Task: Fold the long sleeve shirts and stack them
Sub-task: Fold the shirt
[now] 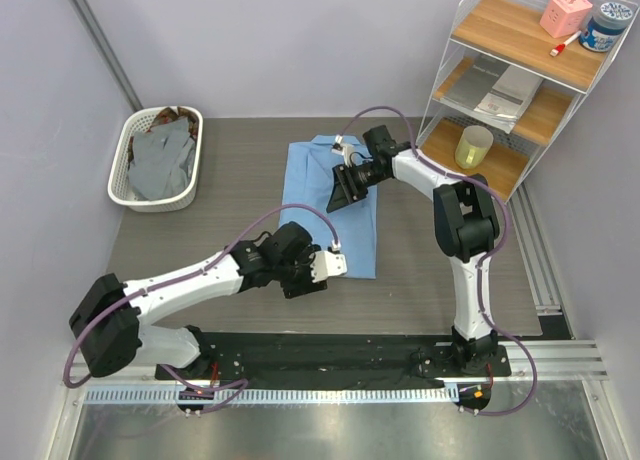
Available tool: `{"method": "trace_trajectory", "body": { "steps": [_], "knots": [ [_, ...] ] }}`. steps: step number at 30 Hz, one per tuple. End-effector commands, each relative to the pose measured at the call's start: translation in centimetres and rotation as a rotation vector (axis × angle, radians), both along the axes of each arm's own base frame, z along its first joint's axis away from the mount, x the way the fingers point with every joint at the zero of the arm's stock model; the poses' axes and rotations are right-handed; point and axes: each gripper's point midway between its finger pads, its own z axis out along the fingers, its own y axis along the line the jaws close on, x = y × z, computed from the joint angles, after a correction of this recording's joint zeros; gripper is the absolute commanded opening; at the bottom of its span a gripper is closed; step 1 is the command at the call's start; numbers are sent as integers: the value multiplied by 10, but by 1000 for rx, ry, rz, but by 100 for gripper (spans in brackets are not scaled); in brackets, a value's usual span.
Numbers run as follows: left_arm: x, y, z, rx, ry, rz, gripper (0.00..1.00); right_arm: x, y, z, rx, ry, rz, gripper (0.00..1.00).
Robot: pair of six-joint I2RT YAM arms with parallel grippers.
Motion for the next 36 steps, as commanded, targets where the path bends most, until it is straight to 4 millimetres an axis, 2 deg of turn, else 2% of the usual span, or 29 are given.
{"method": "trace_trajectory", "body": {
  "steps": [1,3,4,6,7,11,13,16,22,23,25,26,27,28,29,32,33,34,35,36],
  "knots": [
    [35,-2,-2,-34,-204,56,59,0,5,2,10,-4,22,51],
    [43,-4,-10,-32,-266,35,65,-1,6,-9,3,13,23,50],
    [42,-3,-17,-22,-273,19,66,0,6,-13,-3,14,20,50],
    [51,-6,-19,-23,-324,15,66,0,4,-28,-23,20,15,50],
    [47,-5,-30,-4,-318,-5,66,0,3,-34,-32,21,15,50],
    [45,-9,-51,27,-366,-52,66,-5,-3,-63,-77,45,19,48],
    [46,-5,-63,63,-390,-58,64,-8,-6,-73,-95,46,28,47],
    [49,-10,-71,94,-438,-82,59,-15,-11,-85,-113,55,42,47],
    [56,-11,-77,127,-464,-92,29,-27,-13,-93,-126,65,66,46],
    [55,-12,-77,124,-456,-93,21,-29,-13,-91,-126,63,69,46],
    [48,-15,-70,104,-420,-107,13,-32,-12,-87,-120,62,73,46],
    [44,-17,-67,91,-401,-113,3,-33,-11,-81,-113,57,74,47],
    [37,-12,-63,93,-358,-106,0,-34,-9,-75,-107,58,70,48],
    [32,-16,-53,84,-320,-115,0,-34,-7,-68,-97,57,69,50],
    [15,-25,-48,39,-239,-172,0,-33,-5,-58,-78,58,66,52],
    [-30,-23,-26,5,-30,-236,0,-26,2,-14,-29,16,46,61],
    [-39,-25,-20,-11,26,-231,0,-24,4,5,-6,-8,41,63],
    [-53,-18,-11,18,126,-206,0,-22,6,16,7,-14,33,66],
    [-60,-19,-5,17,179,-198,0,-16,7,28,18,-38,24,68],
    [-76,-21,3,-5,262,-223,0,-12,6,33,17,-53,13,69]
  ]
}}
